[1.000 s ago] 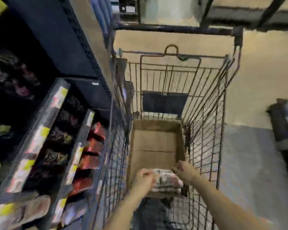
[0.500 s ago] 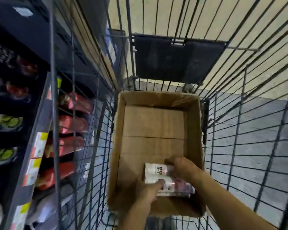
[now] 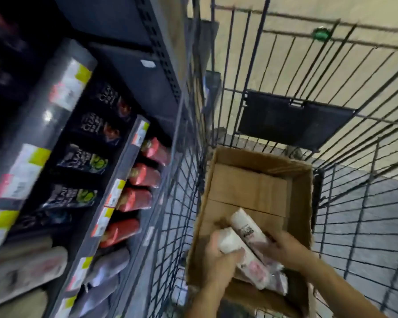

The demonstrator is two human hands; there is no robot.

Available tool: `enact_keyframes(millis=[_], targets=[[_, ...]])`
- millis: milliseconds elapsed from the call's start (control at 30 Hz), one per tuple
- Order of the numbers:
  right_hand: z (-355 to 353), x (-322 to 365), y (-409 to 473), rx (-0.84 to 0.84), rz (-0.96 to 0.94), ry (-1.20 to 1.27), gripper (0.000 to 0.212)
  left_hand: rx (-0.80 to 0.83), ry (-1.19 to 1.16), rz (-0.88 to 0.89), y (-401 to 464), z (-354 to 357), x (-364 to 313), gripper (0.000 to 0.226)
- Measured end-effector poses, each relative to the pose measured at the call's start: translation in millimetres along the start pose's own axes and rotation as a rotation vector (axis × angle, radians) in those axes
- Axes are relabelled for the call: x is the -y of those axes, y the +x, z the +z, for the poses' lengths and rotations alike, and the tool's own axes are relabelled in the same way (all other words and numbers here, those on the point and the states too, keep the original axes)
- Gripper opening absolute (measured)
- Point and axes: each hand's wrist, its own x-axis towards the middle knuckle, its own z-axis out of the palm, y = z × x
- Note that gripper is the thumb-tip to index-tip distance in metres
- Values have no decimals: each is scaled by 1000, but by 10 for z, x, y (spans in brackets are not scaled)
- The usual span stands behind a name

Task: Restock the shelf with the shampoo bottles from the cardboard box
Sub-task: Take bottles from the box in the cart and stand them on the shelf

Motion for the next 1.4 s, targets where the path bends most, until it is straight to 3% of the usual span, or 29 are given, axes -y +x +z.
enact_keyframes(millis=[133,267,433,533,667,767,900,1067,1200,1400], targets=[[-370,699,-518,-214,-182,155,46,40,-22,269,-576,-397,-616,52],[-565,1486,-1199,-313,-409,234,44,-10,-36,527,-1325,-920,-1179,44],[-410,2513,-2215,-385,-692,319,29,-157,-91,832,-2497,-1746,-1420,50],[-122,3063,-2800,-371,-873,314,22,-249,-141,982,-3311,-2265,-1313,47],[431,3682,-3452,-220,-1061,327,13,-380,-145,1110,-4294,-2947,-875,41],[925,4034,-3823,-117,-1155,250,52,-511,-125,1162,-4852,-3378,-385,40],[1555,4371,-3962,51,-1212,209,26,-675,-141,1135,-5245,-3822,147,39],[2229,4878,-4168,196,-1253,122,32,-855,-175,1068,-5551,-4300,571,44],[2523,5351,-4166,213,-1288,116,27,-985,-146,1023,-5701,-4482,638,47],[2792,6402,-4029,81,-1356,146,32,-1010,-119,982,-5773,-4597,527,47]])
